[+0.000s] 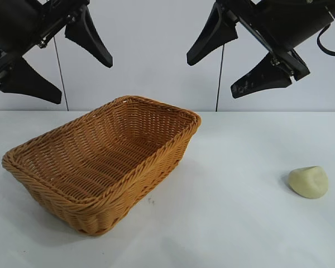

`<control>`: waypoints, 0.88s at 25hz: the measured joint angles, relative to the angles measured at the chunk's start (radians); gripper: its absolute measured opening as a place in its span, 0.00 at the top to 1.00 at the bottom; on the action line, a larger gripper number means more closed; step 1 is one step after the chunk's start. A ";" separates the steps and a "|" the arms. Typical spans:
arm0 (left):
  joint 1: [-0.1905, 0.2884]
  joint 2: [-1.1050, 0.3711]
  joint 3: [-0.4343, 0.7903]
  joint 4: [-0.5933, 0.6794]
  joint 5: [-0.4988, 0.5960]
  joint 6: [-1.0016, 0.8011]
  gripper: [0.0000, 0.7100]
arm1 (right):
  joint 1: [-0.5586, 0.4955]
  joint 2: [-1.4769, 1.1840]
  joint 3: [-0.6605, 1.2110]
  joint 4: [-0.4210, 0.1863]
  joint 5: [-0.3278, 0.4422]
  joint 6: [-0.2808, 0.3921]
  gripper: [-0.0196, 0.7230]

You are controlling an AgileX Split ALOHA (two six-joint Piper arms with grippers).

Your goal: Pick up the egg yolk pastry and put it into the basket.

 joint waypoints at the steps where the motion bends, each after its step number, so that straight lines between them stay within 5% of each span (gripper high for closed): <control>1: 0.004 -0.002 0.000 0.000 0.006 -0.008 0.02 | 0.000 0.000 0.000 0.000 0.000 0.000 0.14; 8: 0.005 -0.103 0.011 0.218 0.089 -0.265 0.02 | 0.000 0.000 0.000 -0.003 0.000 0.000 0.14; 17: -0.150 -0.169 0.056 0.623 0.179 -0.898 0.02 | 0.000 0.000 0.000 -0.003 0.000 0.000 0.14; 22: -0.156 -0.167 0.056 0.757 0.176 -1.189 0.02 | 0.000 0.000 0.000 -0.003 0.000 0.000 0.14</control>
